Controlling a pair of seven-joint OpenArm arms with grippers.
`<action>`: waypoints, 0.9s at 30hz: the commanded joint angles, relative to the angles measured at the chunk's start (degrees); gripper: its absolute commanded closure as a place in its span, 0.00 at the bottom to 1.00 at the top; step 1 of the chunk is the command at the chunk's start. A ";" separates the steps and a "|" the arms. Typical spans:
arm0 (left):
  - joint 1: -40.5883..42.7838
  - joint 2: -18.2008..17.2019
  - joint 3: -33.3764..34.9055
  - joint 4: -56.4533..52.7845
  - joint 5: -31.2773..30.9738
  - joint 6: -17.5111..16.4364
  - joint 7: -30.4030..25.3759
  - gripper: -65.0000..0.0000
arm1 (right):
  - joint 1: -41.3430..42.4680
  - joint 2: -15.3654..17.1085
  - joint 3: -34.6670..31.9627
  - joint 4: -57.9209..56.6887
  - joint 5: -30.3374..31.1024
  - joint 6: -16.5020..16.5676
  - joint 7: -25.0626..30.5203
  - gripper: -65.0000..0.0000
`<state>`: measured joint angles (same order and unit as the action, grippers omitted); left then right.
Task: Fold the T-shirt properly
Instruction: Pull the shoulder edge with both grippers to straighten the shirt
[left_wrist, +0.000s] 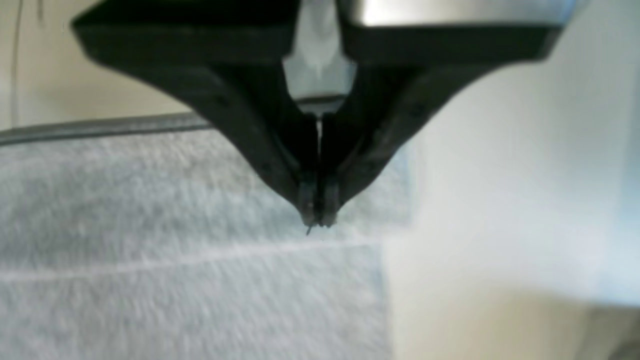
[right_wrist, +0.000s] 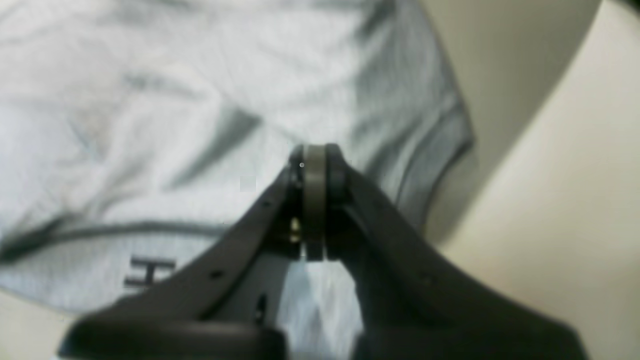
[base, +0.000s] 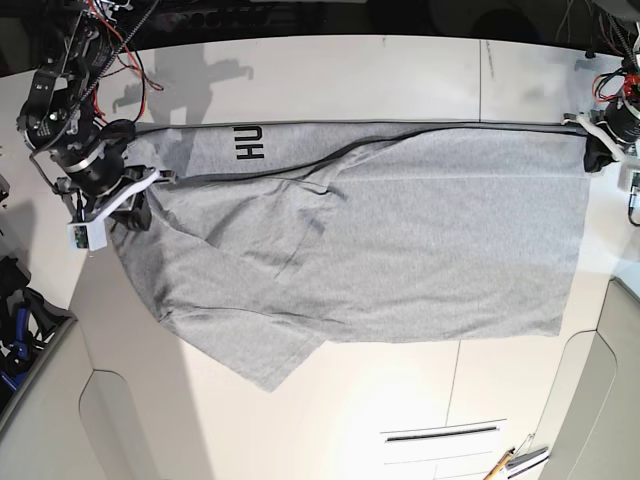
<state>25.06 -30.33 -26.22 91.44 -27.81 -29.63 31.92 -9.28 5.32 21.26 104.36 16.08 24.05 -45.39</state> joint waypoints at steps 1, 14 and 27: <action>-0.13 -1.25 0.74 0.72 -0.24 1.22 -1.27 1.00 | -0.98 0.39 0.15 0.83 0.04 0.15 1.99 1.00; -0.09 -1.09 4.46 0.42 0.17 2.21 4.59 1.00 | -9.84 2.58 0.15 -1.29 -3.04 -0.28 3.34 1.00; 2.21 -1.07 2.91 0.42 -2.75 2.10 7.13 1.00 | -11.32 4.55 0.17 -6.23 -0.35 -0.28 -0.92 1.00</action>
<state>26.96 -30.46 -22.85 91.31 -31.09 -27.46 38.11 -19.94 9.47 21.30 97.71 16.49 23.97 -44.62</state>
